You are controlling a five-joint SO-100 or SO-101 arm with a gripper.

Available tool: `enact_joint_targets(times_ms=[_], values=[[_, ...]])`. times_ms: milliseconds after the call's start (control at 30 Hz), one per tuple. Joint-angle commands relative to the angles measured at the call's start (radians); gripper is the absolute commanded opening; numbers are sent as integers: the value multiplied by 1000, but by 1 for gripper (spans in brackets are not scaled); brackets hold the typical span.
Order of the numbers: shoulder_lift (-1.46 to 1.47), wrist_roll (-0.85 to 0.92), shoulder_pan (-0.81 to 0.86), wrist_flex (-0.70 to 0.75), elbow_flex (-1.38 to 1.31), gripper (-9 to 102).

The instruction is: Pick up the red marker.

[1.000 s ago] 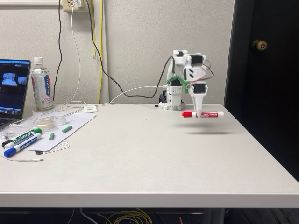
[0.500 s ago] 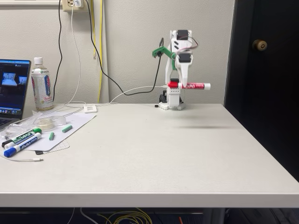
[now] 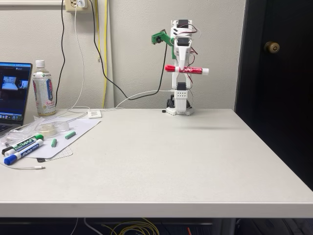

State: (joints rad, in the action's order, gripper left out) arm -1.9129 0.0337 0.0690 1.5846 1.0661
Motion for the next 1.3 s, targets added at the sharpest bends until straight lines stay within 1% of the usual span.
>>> enact_joint_targets(times_ms=[0, 167, 300, 367, 500, 633, 700, 867, 1267], values=[[-158, 46, 57, -63, 120, 0], [-479, 97, 121, -295, 518, 0], [-655, 103, 126, -416, 736, 0], [-709, 89, 129, -457, 788, 0], [-727, 43, 130, -520, 802, 0], [-796, 12, 118, -680, 885, 0], [-834, 12, 115, -733, 946, 0], [-891, 21, 126, -802, 1043, 0], [-859, 29, 129, -862, 1045, 0]])
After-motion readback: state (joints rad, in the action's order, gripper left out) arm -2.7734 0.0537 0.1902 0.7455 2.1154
